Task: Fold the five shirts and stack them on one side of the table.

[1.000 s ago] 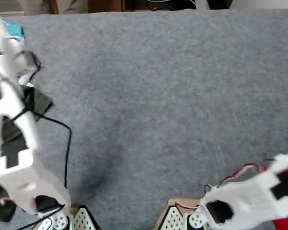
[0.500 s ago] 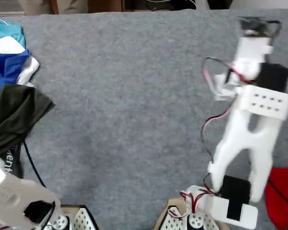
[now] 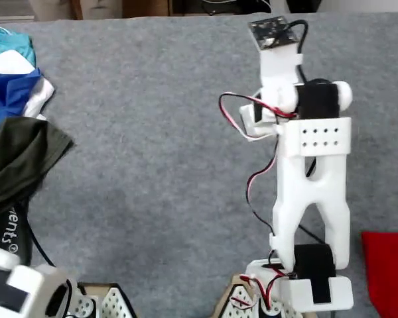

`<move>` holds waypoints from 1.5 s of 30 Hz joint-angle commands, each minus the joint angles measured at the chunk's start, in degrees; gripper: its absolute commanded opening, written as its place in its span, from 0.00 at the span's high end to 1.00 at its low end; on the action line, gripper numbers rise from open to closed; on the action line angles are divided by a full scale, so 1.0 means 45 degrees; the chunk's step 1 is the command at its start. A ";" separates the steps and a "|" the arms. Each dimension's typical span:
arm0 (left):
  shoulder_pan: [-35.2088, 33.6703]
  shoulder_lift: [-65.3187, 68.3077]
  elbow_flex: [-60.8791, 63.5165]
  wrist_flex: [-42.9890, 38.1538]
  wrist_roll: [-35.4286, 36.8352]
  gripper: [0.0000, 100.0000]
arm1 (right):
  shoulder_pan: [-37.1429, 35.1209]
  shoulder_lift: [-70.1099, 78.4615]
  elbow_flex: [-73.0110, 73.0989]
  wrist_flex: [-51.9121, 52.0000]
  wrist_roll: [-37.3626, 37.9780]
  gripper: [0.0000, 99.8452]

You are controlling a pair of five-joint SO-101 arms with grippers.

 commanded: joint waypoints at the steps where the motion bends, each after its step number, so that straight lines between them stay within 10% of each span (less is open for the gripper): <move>1: -0.0606 -0.1065 0.0078 0.0137 -0.0098 0.73 | -0.0518 -0.0596 0.0068 0.0195 -0.0156 0.99; 20: -0.1407 0.4347 0.1016 -0.5333 -0.2012 0.69 | -0.2979 -0.0576 0.3468 -0.1250 -0.0176 0.99; 31: 0.0039 0.5284 0.1016 -0.1836 -0.2032 0.99 | -0.2940 -0.0576 0.3409 -0.1289 -0.0156 0.99; 45: 0.4239 0.4484 0.0078 0.0117 0.0703 0.98 | -0.0694 -0.0615 0.3409 -0.1641 -0.0059 0.99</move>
